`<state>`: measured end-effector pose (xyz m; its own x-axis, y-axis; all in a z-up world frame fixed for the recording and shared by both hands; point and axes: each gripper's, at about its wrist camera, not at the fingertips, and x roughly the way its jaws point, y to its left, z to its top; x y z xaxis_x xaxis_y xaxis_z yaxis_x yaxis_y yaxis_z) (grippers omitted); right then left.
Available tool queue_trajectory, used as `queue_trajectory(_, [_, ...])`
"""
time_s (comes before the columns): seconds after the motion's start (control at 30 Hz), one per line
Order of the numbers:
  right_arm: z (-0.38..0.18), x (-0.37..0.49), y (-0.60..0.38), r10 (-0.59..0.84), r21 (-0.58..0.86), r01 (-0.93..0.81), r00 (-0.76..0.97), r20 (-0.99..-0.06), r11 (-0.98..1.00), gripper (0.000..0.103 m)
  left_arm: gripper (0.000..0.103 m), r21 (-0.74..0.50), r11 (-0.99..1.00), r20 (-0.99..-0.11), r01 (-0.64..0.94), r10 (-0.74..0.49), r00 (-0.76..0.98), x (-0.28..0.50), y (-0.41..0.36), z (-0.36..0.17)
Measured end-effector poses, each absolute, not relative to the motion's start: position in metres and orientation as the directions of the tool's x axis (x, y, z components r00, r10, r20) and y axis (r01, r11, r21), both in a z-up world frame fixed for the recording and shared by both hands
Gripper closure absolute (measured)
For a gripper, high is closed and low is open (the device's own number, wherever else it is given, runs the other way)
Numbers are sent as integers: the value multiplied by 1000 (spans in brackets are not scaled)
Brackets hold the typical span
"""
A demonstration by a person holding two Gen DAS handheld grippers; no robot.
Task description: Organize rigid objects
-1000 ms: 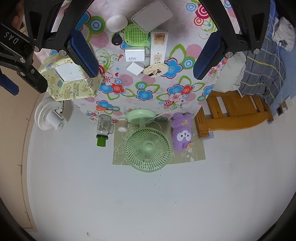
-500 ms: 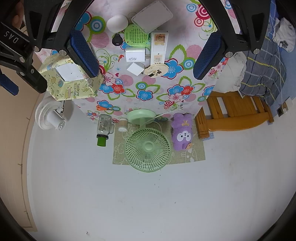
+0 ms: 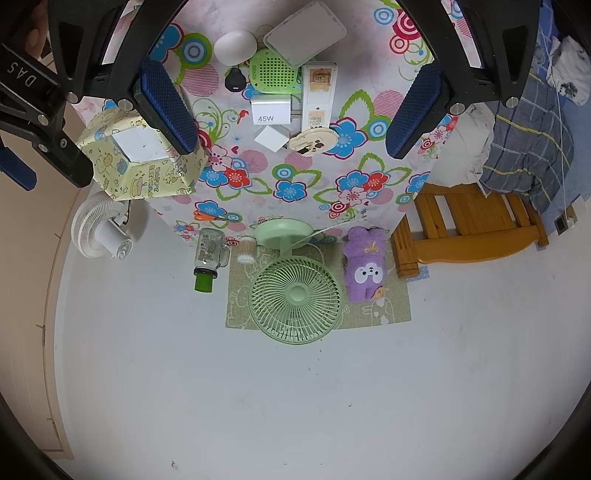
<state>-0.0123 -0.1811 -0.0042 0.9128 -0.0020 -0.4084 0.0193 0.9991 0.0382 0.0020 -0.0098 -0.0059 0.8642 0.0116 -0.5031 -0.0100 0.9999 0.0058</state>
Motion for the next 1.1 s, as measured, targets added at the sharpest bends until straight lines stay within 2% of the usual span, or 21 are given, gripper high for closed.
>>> queue_trajectory(0.5, [-6, -12, -180, 4, 37, 12, 913, -407, 999, 0, 0, -8, 1000, -516, -10, 4, 857, 6, -8, -8])
queue_trajectory(0.73, [-8, -7, -179, 10, 41, 7, 909, -416, 999, 0, 0, -6, 1000, -470, -19, 14, 883, 1, -7, -12])
queue_trajectory(1.1, [-16, -1, -177, 29, 67, 0, 898, -439, 998, 0, 0, -26, 999, -490, -22, 6, 872, 4, 1, -21])
